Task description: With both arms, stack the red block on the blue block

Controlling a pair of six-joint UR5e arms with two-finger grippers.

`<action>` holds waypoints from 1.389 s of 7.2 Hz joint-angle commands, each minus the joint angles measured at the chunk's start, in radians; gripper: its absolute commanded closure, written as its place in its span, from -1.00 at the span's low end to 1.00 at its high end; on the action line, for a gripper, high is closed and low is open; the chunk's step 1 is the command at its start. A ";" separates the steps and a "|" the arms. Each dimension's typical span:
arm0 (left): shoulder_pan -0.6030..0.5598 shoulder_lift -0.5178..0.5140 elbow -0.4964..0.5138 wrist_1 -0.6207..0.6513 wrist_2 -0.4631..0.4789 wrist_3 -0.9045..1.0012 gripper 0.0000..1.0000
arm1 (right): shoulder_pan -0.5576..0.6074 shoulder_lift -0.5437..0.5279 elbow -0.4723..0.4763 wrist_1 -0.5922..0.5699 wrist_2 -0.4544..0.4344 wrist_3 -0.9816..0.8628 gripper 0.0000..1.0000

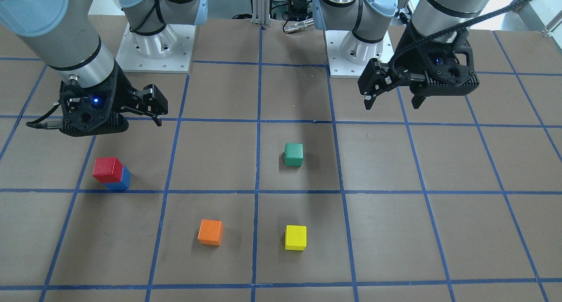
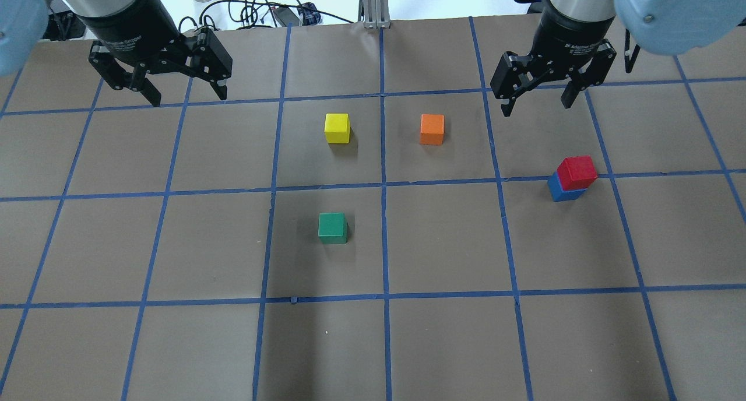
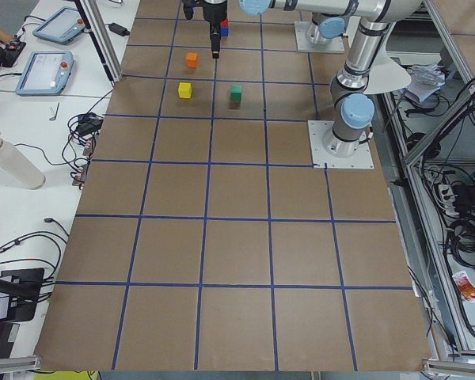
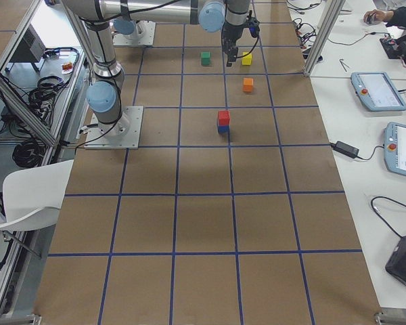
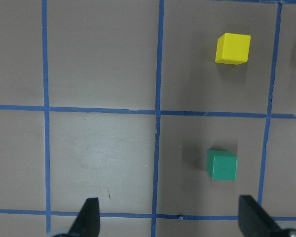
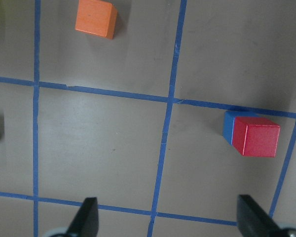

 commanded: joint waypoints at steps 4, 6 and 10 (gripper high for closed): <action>0.002 0.000 0.000 0.000 0.000 0.002 -1.00 | -0.043 -0.020 -0.001 0.013 -0.016 0.036 -1.00; 0.002 0.002 0.000 0.000 0.000 0.002 -1.00 | -0.071 -0.024 -0.003 0.048 -0.013 0.036 -1.00; 0.002 0.000 0.000 0.000 0.000 0.002 -1.00 | -0.058 -0.075 0.000 0.040 0.006 0.038 -1.00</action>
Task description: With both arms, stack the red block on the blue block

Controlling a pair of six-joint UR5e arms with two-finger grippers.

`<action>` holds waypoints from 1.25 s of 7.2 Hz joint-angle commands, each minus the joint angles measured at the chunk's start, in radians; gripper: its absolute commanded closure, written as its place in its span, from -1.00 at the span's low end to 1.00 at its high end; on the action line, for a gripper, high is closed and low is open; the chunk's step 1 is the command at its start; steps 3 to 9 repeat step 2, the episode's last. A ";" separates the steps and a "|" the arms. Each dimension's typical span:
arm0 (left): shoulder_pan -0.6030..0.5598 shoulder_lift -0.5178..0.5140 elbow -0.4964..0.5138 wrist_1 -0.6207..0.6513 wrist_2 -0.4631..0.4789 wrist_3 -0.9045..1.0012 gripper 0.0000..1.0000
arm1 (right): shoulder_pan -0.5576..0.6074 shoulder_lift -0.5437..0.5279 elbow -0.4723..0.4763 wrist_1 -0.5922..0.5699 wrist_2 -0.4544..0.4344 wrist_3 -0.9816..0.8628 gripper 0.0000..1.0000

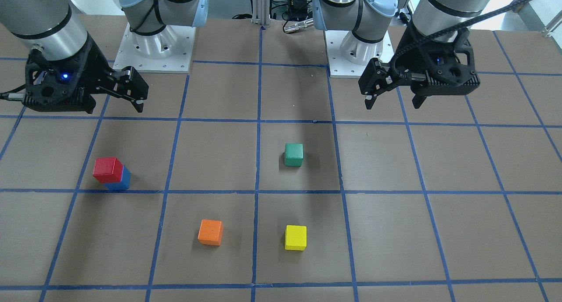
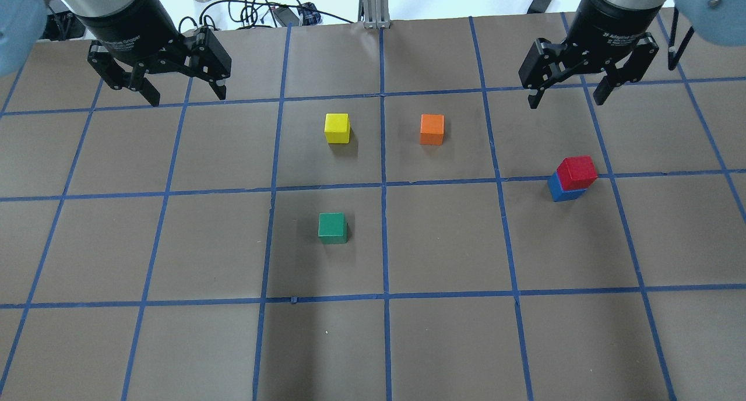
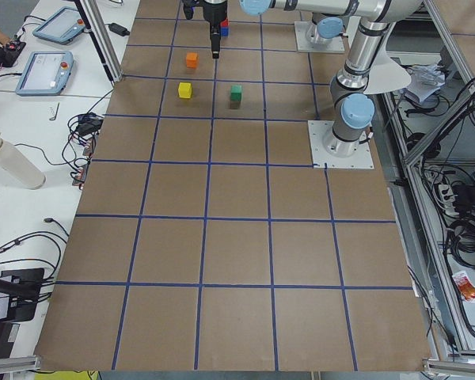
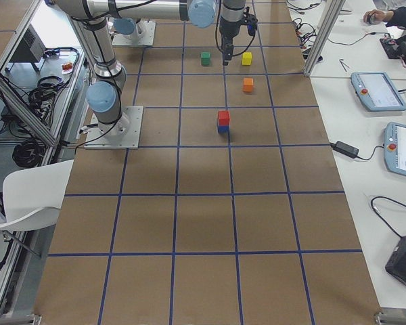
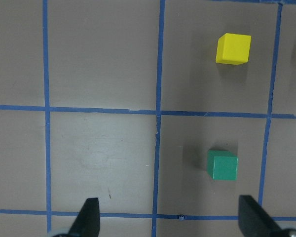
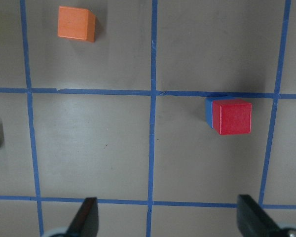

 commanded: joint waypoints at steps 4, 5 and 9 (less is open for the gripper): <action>0.000 0.000 0.000 0.000 -0.001 0.000 -1.00 | 0.007 -0.009 0.001 -0.001 0.003 0.000 -1.00; 0.000 0.000 0.000 0.000 -0.001 0.000 -1.00 | 0.007 -0.009 0.001 -0.001 0.003 0.000 -1.00; 0.000 0.000 0.000 0.000 -0.001 0.000 -1.00 | 0.007 -0.009 0.001 -0.001 0.003 0.000 -1.00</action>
